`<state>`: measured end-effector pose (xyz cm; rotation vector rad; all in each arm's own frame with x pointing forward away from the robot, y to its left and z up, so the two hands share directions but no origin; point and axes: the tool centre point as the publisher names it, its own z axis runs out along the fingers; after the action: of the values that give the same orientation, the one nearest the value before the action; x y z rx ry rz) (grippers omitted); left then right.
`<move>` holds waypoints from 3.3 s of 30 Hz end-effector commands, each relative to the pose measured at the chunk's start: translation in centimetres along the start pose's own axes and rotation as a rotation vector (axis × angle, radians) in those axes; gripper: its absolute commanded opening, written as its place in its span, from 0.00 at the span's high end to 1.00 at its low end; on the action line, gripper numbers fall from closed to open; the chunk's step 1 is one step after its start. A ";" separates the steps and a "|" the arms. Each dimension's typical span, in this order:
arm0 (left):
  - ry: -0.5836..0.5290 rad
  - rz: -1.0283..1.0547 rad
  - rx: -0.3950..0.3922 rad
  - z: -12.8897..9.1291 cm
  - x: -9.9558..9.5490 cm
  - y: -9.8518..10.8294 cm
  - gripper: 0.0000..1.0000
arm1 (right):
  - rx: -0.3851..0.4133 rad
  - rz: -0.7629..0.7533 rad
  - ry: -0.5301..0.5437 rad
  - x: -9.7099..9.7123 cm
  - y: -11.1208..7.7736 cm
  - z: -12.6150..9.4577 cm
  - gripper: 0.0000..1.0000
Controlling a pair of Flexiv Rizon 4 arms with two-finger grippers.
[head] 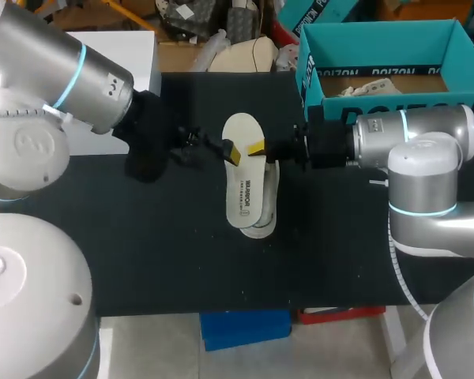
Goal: Take the shoe out of the shoebox, open the shoe tongue, remove and reinsert the insole, then place the shoe into the shoebox
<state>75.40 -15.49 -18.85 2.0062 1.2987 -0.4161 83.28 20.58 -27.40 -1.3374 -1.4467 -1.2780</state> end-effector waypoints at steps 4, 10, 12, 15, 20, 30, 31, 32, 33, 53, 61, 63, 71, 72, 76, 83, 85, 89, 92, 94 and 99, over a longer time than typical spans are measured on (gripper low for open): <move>0.183 -0.001 -0.001 -0.3 -0.3 -0.1 0.00 | -0.002 0.000 -0.001 0.0 0.0 0.1 1.00; 0.197 -0.059 0.016 0.0 -0.4 0.1 0.00 | -0.002 0.000 -0.001 0.0 0.0 0.1 1.00; 0.316 -0.132 0.049 0.8 -0.6 0.5 0.00 | -0.002 0.000 -0.001 0.0 0.0 0.1 1.00; 0.407 -0.176 0.071 1.2 -1.0 0.8 0.00 | -0.002 0.000 -0.001 0.0 0.0 0.1 1.00; 0.492 -0.198 0.102 1.2 -1.3 1.0 0.00 | -0.002 0.000 -0.001 0.0 0.0 0.1 1.00; 0.622 -0.184 0.167 2.1 -1.1 0.0 0.00 | -0.002 0.000 -0.001 0.0 0.0 0.1 1.00; 0.632 -0.182 0.170 2.2 -1.1 -0.2 0.00 | -0.002 0.000 -0.001 0.0 0.0 0.1 1.00; 0.647 -0.187 0.174 2.3 -1.0 -0.4 0.00 | -0.002 0.000 -0.001 0.0 0.0 0.1 1.00; 0.646 -0.195 0.177 2.3 -1.0 -0.5 0.00 | -0.002 0.000 -0.001 0.0 0.0 0.1 1.00; 0.673 -0.274 0.218 4.5 -1.0 -2.0 0.00 | -0.002 0.000 -0.001 0.0 0.0 0.1 1.00; 0.662 -0.292 0.186 5.4 -1.2 -2.0 0.00 | -0.002 0.000 -0.001 0.0 0.0 0.1 1.00; 0.654 -0.294 0.181 5.5 -1.3 -1.9 0.00 | -0.002 0.000 -0.001 0.0 0.0 0.1 1.00; 0.665 -0.279 0.166 5.6 -1.3 -0.9 0.00 | -0.002 0.000 -0.001 0.0 0.0 0.1 1.00; 0.665 -0.280 0.165 5.5 -1.2 -0.6 0.00 | -0.002 0.000 -0.001 0.0 0.0 0.1 1.00; 0.667 -0.288 0.151 5.2 -0.8 0.7 0.00 | -0.002 0.000 -0.001 0.0 0.0 0.1 1.00; 0.675 -0.296 0.115 4.5 0.5 4.1 0.00 | -0.002 0.000 -0.001 0.0 0.0 0.1 1.00; 0.674 -0.295 0.111 4.4 0.9 5.1 0.00 | -0.002 0.000 -0.001 0.0 0.0 0.1 1.00; 0.671 -0.300 0.105 4.6 2.2 6.9 0.00 | -0.002 0.000 -0.001 0.0 0.0 0.1 1.00; 0.666 -0.308 0.104 4.8 3.2 8.2 0.00 | -0.002 0.000 -0.001 0.0 0.0 0.1 1.00; 0.660 -0.311 0.104 4.9 3.8 8.9 0.00 | -0.002 0.000 -0.001 0.0 0.0 0.1 1.00; 0.638 -0.322 0.104 5.4 5.3 10.7 0.00 | -0.002 0.000 -0.001 0.0 0.0 0.1 1.00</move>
<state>86.52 -18.35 -20.98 2.0945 2.0419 0.0634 83.31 20.63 -27.39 -1.3376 -1.4475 -1.2765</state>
